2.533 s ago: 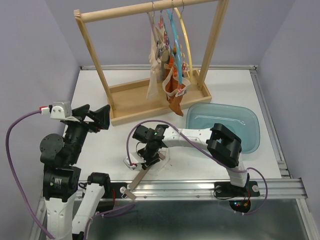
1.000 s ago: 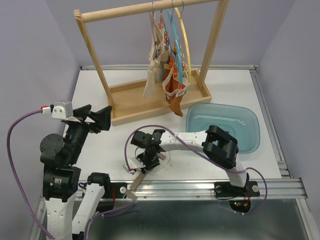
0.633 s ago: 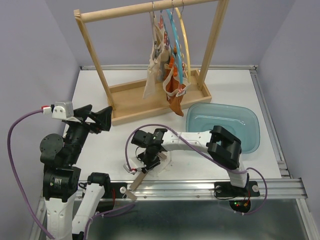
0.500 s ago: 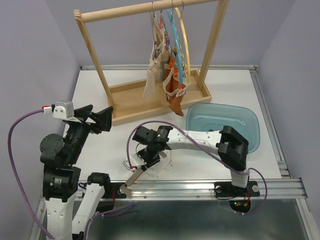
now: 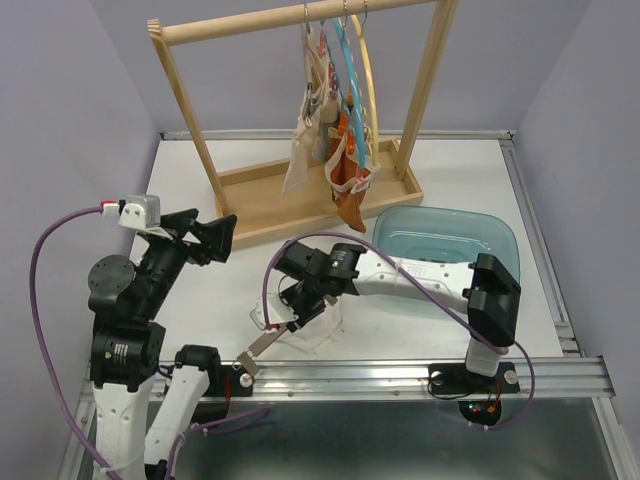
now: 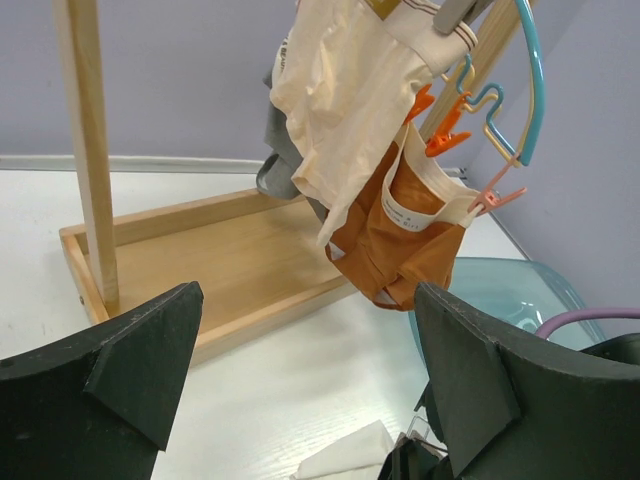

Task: Remove the underwear clipped to the hanger
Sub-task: Pick up the hanger at the center of the board.

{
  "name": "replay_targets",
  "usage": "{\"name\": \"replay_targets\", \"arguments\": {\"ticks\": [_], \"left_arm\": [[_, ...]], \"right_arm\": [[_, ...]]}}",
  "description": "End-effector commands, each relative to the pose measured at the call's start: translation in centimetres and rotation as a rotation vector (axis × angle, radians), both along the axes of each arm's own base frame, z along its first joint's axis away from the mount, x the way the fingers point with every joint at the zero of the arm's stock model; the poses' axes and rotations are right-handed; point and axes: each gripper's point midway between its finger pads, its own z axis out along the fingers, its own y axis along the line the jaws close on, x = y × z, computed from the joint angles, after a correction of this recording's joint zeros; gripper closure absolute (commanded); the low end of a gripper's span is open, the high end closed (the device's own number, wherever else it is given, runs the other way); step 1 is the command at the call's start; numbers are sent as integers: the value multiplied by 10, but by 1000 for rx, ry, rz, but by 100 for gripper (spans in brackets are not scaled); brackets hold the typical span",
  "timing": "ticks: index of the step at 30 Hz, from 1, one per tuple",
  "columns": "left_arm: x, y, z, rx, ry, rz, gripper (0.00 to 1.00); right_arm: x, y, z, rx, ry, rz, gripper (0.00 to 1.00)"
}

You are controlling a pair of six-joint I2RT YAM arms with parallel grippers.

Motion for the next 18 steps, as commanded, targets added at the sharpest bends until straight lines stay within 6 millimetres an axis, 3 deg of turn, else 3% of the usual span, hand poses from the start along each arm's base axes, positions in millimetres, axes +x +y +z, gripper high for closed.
{"name": "replay_targets", "arguments": {"ticks": [1,7,10,15,18], "left_arm": [[7,-13,-7,27,5,-74,2],[12,-29,-34,54,74,-179,2],[13,-38,-40,60,85,-238,3],[12,-67,-61,24,151,-435,7],[8,-83,-72,3,188,-541,7]], "right_arm": [[18,-12,23,49,-79,-43,83],[37,-42,55,100,-147,-127,83],[35,-59,75,144,-174,-153,83],[47,-95,92,180,-239,-217,83],[55,-117,112,233,-286,-264,83]]}}
